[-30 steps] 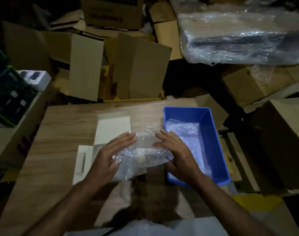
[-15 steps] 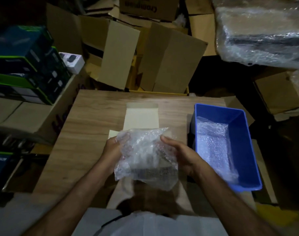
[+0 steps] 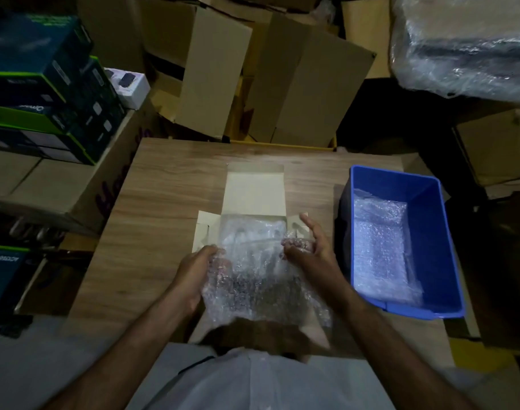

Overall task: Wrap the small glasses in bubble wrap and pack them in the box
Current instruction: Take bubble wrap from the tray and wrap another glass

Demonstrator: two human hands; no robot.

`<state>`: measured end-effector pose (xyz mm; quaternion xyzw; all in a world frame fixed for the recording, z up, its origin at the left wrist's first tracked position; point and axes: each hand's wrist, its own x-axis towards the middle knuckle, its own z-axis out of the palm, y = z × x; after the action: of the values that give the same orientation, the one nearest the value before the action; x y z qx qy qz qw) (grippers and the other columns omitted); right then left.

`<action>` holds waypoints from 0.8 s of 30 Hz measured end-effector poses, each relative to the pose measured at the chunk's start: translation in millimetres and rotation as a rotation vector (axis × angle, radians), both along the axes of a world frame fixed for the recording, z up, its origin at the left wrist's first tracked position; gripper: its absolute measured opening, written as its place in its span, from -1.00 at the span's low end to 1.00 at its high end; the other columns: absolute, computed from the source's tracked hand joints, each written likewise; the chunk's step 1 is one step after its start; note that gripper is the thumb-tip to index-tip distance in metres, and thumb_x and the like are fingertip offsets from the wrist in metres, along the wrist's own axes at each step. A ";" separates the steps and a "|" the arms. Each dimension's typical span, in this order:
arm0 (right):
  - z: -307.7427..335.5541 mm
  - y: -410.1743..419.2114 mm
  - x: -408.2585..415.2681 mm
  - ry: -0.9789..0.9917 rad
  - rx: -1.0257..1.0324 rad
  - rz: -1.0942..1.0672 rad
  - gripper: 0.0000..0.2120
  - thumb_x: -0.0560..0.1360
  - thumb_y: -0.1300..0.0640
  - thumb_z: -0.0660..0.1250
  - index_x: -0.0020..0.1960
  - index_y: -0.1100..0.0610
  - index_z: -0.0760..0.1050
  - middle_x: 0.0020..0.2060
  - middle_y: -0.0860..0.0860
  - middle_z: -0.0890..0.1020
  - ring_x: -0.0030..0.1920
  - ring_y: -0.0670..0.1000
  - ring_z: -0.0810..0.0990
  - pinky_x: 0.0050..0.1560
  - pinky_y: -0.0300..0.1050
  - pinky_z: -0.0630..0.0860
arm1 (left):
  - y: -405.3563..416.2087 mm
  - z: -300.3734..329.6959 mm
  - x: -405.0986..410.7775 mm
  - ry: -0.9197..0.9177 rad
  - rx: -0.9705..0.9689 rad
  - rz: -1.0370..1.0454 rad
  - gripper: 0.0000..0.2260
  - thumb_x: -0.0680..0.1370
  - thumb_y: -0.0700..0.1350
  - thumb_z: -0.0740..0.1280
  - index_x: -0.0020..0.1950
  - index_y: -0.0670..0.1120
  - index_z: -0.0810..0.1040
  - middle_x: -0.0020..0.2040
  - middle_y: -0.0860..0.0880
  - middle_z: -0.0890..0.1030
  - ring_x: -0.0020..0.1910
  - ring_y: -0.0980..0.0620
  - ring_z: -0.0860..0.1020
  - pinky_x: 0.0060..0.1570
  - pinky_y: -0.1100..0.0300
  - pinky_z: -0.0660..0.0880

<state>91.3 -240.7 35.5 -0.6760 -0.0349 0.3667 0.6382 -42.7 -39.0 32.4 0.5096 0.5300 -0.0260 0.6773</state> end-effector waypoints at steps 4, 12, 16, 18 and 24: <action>1.2 -2.0 11.6 -0.138 -0.067 0.075 -0.61 0.53 0.42 0.38 0.28 0.10 0.60 0.07 0.12 0.69 -0.04 -0.04 0.67 -0.04 -0.33 0.60 | 16.3 -9.9 -10.0 -0.167 0.227 -0.001 -0.66 0.59 -0.05 0.40 0.35 0.12 0.47 0.25 -0.04 0.63 0.20 -0.05 0.61 0.29 -0.11 0.49; 9.2 -5.3 14.6 -0.360 -0.298 0.229 -0.35 0.32 0.33 0.63 0.36 0.07 0.55 -0.01 0.00 0.68 -0.13 -0.12 0.68 -0.20 -0.41 0.57 | 47.2 14.1 -23.7 -0.383 0.062 -0.429 -0.36 0.46 -0.19 0.54 0.45 0.26 0.46 0.45 0.06 0.44 0.44 -0.06 0.44 0.39 -0.19 0.44; 10.1 -3.1 19.1 -0.757 -0.512 0.380 -0.55 0.37 0.06 0.62 0.23 0.02 0.65 -0.15 -0.09 0.61 -0.21 -0.08 0.59 -0.10 -0.17 0.58 | 36.2 24.2 -14.0 -0.144 0.461 -0.733 -0.41 0.34 -0.17 0.64 0.34 0.06 0.59 0.24 0.12 0.63 0.10 0.19 0.65 0.08 0.15 0.65; 14.1 -4.5 21.7 -0.859 -0.594 0.459 -0.81 0.43 -0.03 0.56 0.03 -0.07 0.69 -0.14 -0.08 0.53 -0.14 -0.06 0.53 -0.10 -0.15 0.46 | 35.5 21.8 -10.3 -0.097 0.760 -0.775 -0.76 0.40 -0.09 0.60 0.05 0.03 0.72 -0.06 0.14 0.70 -0.14 0.21 0.65 -0.13 0.12 0.63; 39.8 -21.2 34.8 -0.415 -0.164 0.465 -0.87 0.55 0.09 0.46 -0.12 0.14 0.63 -0.12 0.03 0.62 -0.04 -0.05 0.58 0.02 -0.17 0.48 | 44.1 41.1 -20.7 -0.297 0.697 -0.618 -0.92 0.48 -0.05 0.53 -0.07 -0.03 0.72 0.27 0.13 0.59 0.27 0.22 0.53 0.23 0.20 0.49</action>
<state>126.1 -261.9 75.4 -0.7595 -0.2882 0.3586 0.4599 -63.4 5.1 73.5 0.8376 0.2287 0.0263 0.4955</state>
